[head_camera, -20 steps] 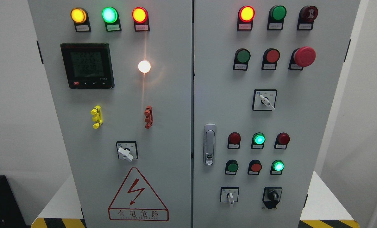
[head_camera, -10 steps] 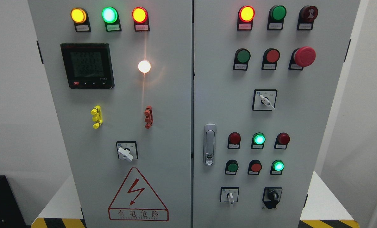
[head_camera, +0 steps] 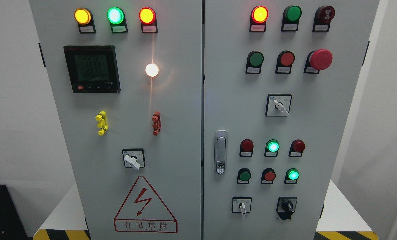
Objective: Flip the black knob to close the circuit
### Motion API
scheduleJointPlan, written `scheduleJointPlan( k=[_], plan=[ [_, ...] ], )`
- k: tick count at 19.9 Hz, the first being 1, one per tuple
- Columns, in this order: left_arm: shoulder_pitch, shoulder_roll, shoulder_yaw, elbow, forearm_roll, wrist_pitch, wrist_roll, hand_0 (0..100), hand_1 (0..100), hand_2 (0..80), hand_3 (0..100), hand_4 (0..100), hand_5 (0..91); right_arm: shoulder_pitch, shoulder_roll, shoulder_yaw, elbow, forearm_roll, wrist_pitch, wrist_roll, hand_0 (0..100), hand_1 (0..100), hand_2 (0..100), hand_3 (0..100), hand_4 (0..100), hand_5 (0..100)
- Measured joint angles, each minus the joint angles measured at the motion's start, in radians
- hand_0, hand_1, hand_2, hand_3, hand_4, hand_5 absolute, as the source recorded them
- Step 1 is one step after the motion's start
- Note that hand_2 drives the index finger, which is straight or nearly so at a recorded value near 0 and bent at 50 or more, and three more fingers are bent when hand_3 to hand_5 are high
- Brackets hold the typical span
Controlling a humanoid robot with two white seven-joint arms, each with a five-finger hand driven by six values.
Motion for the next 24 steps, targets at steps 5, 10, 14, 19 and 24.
scheduleJointPlan(
  k=[5,10,14,19,24],
  plan=[
    [0.0,0.0,0.0,0.0,0.0,0.0,0.0,12,56,0.0,0,0,0.0,0.002,0.012,-0.032,-0.114,0.089,0.004,-0.034,0,5,61,80,74,72],
    [0.0,0.0,0.0,0.0,0.0,0.0,0.0,12,56,0.0,0,0,0.0,0.016,0.027,-0.065,-0.235,0.156,0.004,-0.047,0,6,65,85,77,76],
    [0.0,0.0,0.0,0.0,0.0,0.0,0.0,12,56,0.0,0,0,0.0,0.039,0.037,-0.082,-0.33,0.198,0.004,-0.053,0,6,67,87,79,78],
    [0.0,0.0,0.0,0.0,0.0,0.0,0.0,12,56,0.0,0,0,0.0,0.051,0.048,-0.096,-0.432,0.262,0.004,-0.061,0,6,72,91,81,82],
    [0.0,0.0,0.0,0.0,0.0,0.0,0.0,12,56,0.0,0,0,0.0,0.051,0.054,-0.106,-0.523,0.332,0.022,-0.063,0,6,81,99,88,90]
  ],
)
